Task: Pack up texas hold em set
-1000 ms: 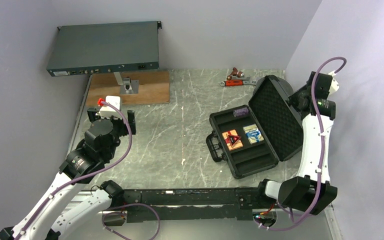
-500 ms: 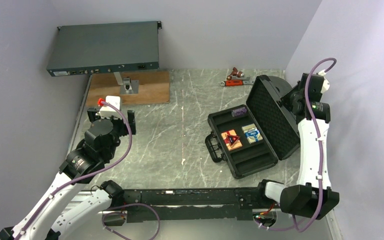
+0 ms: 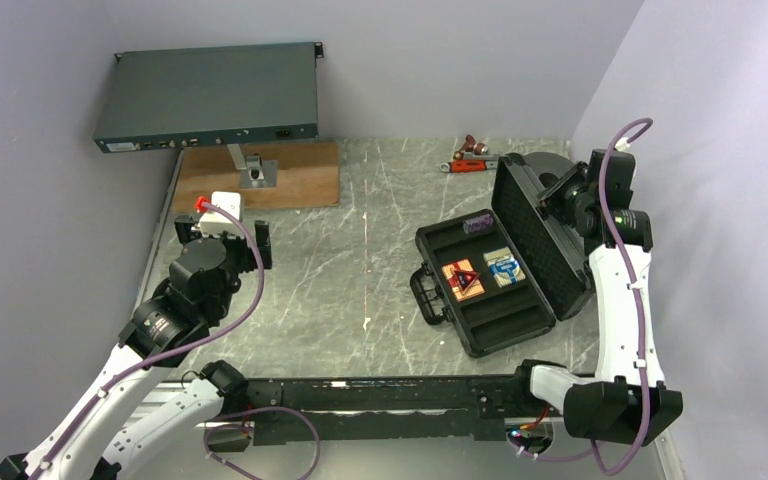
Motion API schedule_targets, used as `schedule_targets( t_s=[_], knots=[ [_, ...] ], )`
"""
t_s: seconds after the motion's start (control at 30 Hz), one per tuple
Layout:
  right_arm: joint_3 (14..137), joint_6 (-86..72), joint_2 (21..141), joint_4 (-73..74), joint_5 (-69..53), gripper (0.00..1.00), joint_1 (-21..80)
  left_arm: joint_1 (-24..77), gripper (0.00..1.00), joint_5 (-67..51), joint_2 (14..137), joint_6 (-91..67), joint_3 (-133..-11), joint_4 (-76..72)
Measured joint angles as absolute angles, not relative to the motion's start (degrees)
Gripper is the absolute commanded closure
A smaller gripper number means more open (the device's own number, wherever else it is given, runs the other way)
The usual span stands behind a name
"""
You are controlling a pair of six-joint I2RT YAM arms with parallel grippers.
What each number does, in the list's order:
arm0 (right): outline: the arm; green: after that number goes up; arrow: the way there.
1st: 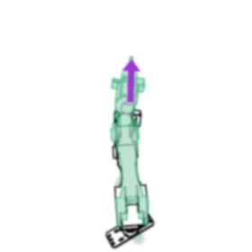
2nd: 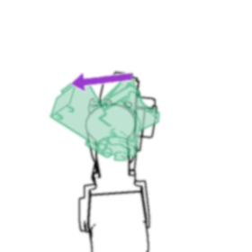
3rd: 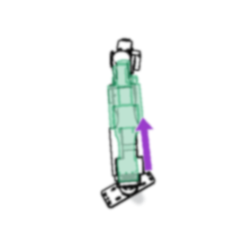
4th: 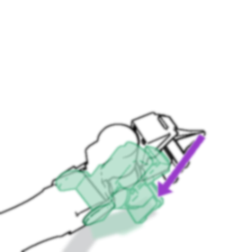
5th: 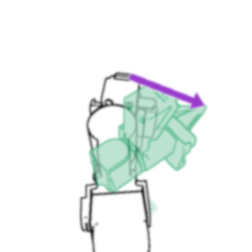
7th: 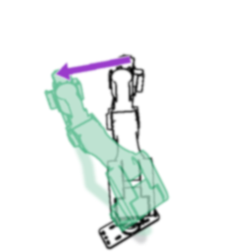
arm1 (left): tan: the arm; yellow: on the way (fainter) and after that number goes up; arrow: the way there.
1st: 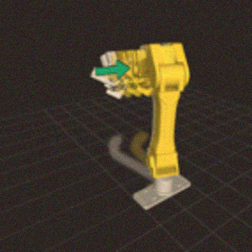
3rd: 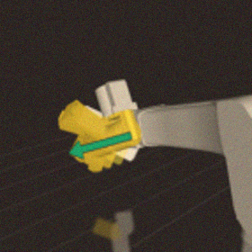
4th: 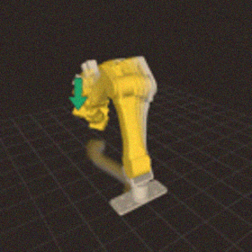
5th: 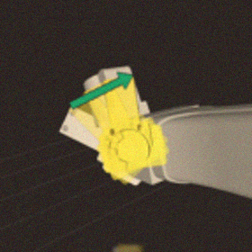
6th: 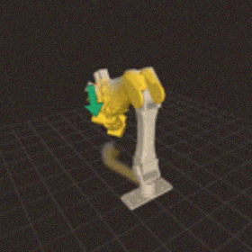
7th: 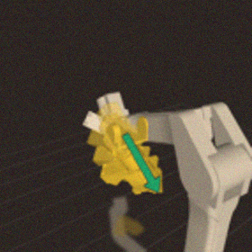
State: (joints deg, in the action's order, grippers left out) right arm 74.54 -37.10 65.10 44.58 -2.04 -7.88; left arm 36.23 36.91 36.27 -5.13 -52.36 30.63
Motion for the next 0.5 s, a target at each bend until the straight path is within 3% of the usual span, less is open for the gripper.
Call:
schedule_targets(
  t_s=[0.5],
  knots=[
    [73.49,-36.4,65.49,44.95,-10.61,0.72,-4.19,36.23,0.01,36.93,36.29,-5.13,-52.36,30.63]
  ],
)
